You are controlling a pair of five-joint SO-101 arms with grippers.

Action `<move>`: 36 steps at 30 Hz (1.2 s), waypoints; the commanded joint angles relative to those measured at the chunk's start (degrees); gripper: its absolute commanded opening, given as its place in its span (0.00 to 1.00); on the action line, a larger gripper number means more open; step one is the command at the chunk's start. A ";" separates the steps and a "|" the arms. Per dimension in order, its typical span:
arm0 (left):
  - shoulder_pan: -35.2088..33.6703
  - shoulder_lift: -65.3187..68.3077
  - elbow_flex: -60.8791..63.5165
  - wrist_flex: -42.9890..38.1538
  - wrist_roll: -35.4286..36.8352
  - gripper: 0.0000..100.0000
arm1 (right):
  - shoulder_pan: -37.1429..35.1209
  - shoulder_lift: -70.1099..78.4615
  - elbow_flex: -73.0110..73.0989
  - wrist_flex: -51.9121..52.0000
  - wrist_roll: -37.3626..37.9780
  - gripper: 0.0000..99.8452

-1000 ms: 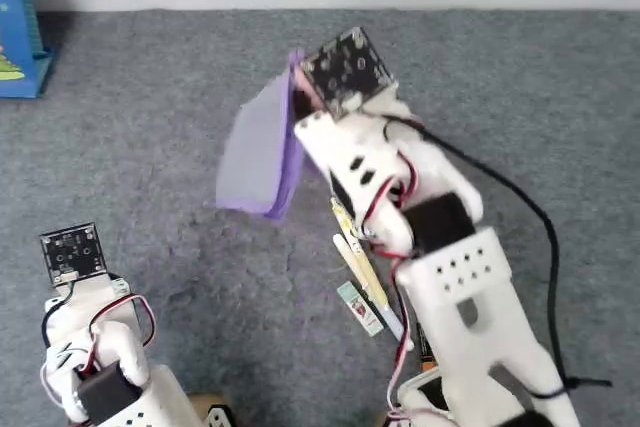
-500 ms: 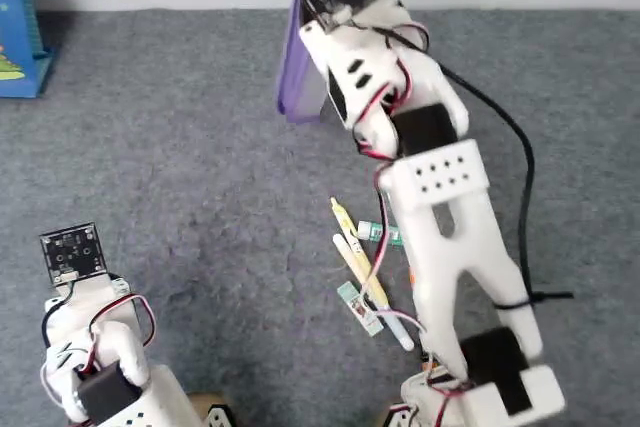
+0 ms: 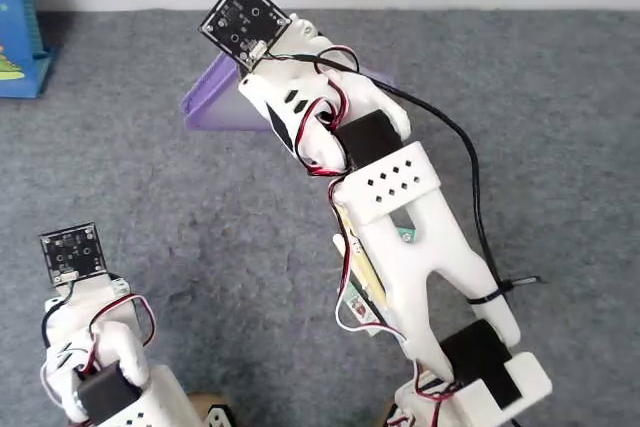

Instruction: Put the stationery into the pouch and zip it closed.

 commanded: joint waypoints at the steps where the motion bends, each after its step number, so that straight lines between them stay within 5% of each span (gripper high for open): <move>1: 0.00 -0.88 -1.80 -1.32 -0.44 0.07 | 0.04 -2.68 -3.87 3.21 0.62 0.01; 16: 0.00 -0.88 -1.89 -1.32 -0.44 0.07 | 1.80 -13.76 -4.13 25.19 4.66 0.01; 25: -0.26 -0.79 -1.63 -1.14 0.00 0.20 | 10.51 -13.23 -3.96 8.04 10.29 0.01; 36: -0.26 -0.79 -1.54 -1.14 0.00 0.20 | 9.36 -12.62 -4.04 -3.56 9.85 0.01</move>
